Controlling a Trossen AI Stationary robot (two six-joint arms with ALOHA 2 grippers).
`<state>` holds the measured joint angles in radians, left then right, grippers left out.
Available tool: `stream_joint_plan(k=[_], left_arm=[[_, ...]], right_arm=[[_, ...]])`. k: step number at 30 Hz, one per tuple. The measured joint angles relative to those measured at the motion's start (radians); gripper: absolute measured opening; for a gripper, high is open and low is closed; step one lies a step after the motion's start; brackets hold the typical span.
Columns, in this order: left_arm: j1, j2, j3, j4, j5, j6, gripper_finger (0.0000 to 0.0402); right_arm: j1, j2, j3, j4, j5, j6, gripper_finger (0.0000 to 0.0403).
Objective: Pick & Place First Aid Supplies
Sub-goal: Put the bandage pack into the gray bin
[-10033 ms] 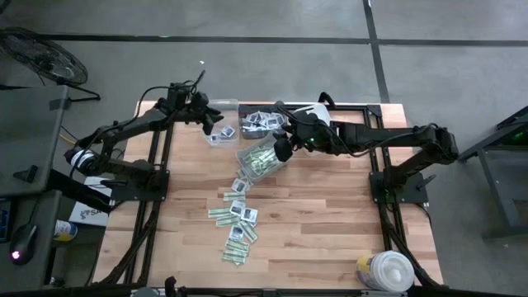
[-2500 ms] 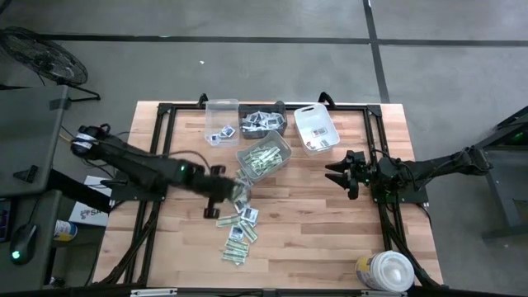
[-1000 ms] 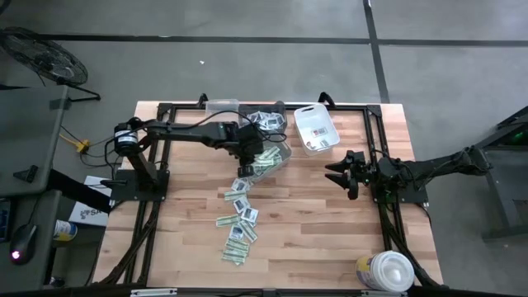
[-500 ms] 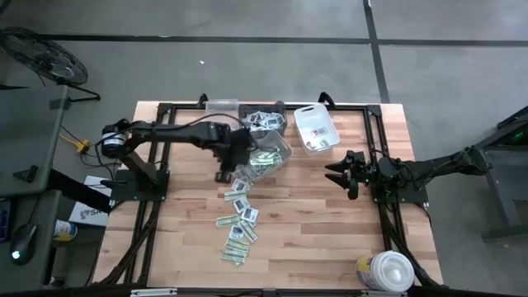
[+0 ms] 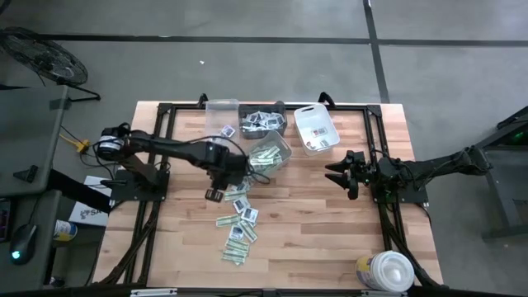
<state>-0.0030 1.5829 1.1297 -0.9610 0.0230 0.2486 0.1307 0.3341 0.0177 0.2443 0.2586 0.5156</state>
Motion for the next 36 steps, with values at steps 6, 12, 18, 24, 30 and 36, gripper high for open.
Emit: stream_joint_plan(k=[6,12,18,24,30,36], left_arm=[[-0.027,0.002,-0.135,0.157,0.077,-0.101,0.0107],[-0.024,0.002,-0.206,0.234,0.087,-0.175,0.0173],[-0.024,0.002,-0.212,0.251,0.034,-0.215,0.0193],[-0.024,0.002,-0.211,0.272,0.016,-0.274,0.0181],[-0.024,0.004,-0.211,0.277,-0.011,-0.293,0.0177],[-0.039,0.006,-0.243,0.326,0.004,-0.324,0.0177]], right_arm=[[0.0,0.0,0.0,0.0,0.0,0.0,0.02],[0.0,0.0,0.0,0.0,0.0,0.0,0.02],[0.0,0.0,0.0,0.0,0.0,0.0,0.02],[0.0,0.0,0.0,0.0,0.0,0.0,0.02],[0.0,0.0,0.0,0.0,0.0,0.0,0.02],[0.0,0.0,0.0,0.0,0.0,0.0,0.02]])
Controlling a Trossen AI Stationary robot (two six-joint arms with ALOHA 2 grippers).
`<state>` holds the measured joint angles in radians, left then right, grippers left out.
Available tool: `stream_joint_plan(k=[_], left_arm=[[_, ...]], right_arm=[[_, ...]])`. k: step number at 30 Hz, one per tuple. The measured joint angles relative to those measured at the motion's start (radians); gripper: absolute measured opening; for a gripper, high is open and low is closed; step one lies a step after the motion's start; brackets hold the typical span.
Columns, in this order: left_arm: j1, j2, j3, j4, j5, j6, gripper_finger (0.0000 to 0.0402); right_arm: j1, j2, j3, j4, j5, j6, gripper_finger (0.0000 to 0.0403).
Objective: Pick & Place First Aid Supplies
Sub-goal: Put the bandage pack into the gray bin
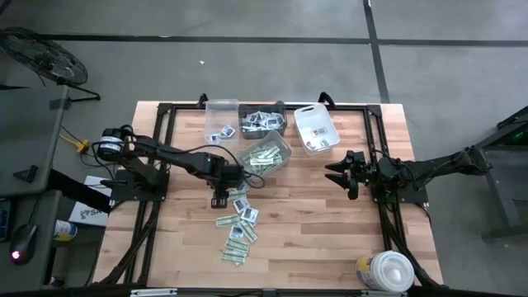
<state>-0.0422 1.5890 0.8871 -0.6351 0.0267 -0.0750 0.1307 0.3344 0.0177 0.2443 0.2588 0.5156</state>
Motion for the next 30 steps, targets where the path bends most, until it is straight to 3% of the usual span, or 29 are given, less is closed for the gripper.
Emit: stream_joint_plan(k=[14,30], left_arm=[[-0.072,-0.006,-0.127,0.146,-0.067,-0.12,0.0177],[-0.05,-0.081,-0.132,0.119,0.021,-0.079,0.0177]], right_arm=[[0.0,0.0,0.0,0.0,0.0,0.0,0.02],[0.0,0.0,0.0,0.0,0.0,0.0,0.02]])
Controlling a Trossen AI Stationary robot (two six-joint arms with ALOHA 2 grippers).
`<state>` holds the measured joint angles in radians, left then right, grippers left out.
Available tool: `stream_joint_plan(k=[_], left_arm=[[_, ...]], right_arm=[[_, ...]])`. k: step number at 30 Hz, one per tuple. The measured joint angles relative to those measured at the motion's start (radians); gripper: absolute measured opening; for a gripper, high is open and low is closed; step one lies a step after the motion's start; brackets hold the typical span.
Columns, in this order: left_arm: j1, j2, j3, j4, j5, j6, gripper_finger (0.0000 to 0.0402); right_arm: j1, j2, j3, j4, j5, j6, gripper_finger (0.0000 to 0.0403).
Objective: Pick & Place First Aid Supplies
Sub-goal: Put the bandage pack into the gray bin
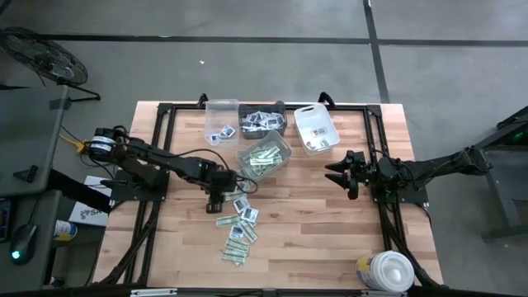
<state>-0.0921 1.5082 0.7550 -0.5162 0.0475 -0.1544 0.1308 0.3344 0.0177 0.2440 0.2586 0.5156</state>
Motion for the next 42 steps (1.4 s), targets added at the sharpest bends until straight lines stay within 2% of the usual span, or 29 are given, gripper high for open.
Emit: stream_joint_plan(k=[5,7,12,25,42], left_arm=[[0.0,0.019,0.001,0.092,0.024,-0.013,0.0177],[0.0,0.025,0.002,0.118,0.0,-0.033,0.0177],[0.0,0.037,0.002,0.089,-0.053,-0.039,0.0177],[-0.022,0.118,0.008,0.063,-0.115,-0.042,0.0175],[-0.019,0.137,0.01,0.024,-0.11,-0.051,0.0027]], right_arm=[[0.0,0.0,0.0,0.0,0.0,0.0,0.02],[0.0,0.0,0.0,0.0,0.0,0.0,0.02],[0.0,0.0,0.0,0.0,0.0,0.0,0.02],[0.0,0.0,0.0,0.0,0.0,0.0,0.02],[0.0,0.0,0.0,0.0,0.0,0.0,0.02]])
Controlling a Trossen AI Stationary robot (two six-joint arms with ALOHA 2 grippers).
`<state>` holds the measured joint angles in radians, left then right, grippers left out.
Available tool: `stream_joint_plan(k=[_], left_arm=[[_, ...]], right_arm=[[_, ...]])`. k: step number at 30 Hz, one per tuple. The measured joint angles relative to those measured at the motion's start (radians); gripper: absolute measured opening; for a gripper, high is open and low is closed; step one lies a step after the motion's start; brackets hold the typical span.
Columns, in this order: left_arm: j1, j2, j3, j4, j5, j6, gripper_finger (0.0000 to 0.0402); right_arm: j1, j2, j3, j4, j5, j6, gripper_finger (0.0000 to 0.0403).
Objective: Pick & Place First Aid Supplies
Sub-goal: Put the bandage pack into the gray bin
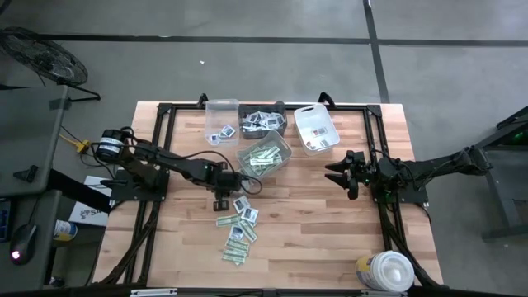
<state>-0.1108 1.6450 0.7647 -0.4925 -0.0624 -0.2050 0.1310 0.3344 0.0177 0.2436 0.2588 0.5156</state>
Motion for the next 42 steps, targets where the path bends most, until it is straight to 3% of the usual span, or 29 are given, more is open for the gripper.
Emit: stream_joint_plan(k=[4,14,18,24,35,42], left_arm=[[0.0,-0.031,-0.006,-0.011,0.029,0.009,0.0004],[-0.002,-0.185,-0.015,-0.084,0.182,-0.009,0.0001],[-0.001,-0.243,0.008,-0.07,0.171,-0.029,0.0001],[0.017,-0.263,0.123,-0.06,0.071,-0.011,0.0001],[0.222,-0.259,0.237,-0.04,0.021,0.115,0.0001],[0.342,-0.212,0.239,0.057,0.094,0.152,0.0001]], right_arm=[[0.0,0.0,0.0,0.0,0.0,0.0,0.02],[0.0,0.0,0.0,0.0,0.0,0.0,0.02],[0.0,0.0,0.0,0.0,0.0,0.0,0.02],[0.0,0.0,0.0,0.0,0.0,0.0,0.02],[0.0,0.0,0.0,0.0,0.0,0.0,0.02],[0.0,0.0,0.0,0.0,0.0,0.0,0.02]])
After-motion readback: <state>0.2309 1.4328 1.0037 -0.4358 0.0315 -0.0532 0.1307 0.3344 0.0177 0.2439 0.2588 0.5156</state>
